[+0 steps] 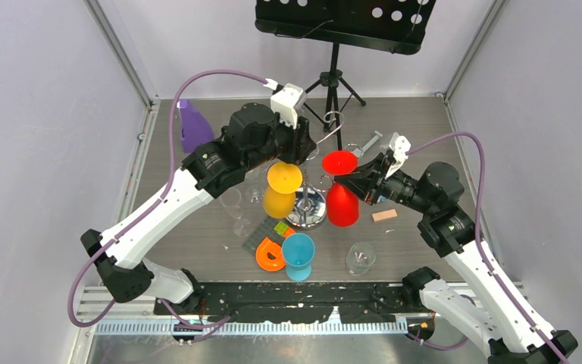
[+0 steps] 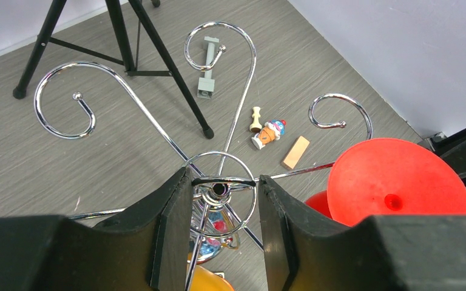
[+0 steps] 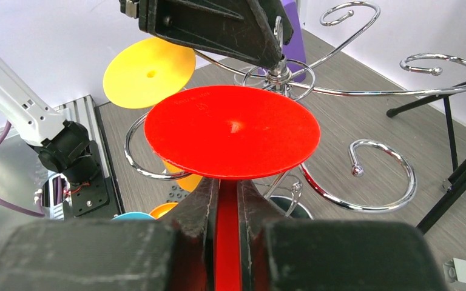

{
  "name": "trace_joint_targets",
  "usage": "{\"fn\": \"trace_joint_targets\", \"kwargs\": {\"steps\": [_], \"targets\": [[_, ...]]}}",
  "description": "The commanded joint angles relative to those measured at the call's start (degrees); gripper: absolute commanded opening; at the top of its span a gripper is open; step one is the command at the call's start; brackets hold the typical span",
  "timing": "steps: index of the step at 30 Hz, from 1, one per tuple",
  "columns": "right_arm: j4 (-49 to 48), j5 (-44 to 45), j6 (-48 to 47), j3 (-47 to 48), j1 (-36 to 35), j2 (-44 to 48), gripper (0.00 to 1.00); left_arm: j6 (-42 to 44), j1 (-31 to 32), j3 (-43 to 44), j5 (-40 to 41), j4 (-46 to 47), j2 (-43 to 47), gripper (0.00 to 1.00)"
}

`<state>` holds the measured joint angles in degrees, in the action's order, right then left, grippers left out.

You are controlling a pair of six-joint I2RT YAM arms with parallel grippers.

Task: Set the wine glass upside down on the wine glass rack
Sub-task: Turn the wine glass upside down at the wine rack.

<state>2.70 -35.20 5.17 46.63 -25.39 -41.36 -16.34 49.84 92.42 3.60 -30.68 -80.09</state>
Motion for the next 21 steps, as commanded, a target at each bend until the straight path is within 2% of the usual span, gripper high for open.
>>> {"fn": "trace_joint_targets", "kwargs": {"steps": [1, 21], "targets": [[-6.09, -1.31, 1.38, -0.69, -0.58, -1.01, 0.06, -0.44, 0.17, 0.18, -1.47, 1.85, -0.02, 0.41], [-13.24, -0.80, 3.32, -4.38, -5.58, -3.63, 0.06, -0.62, 0.17, -0.07, -1.22, 1.42, -0.14, 0.41]]}}
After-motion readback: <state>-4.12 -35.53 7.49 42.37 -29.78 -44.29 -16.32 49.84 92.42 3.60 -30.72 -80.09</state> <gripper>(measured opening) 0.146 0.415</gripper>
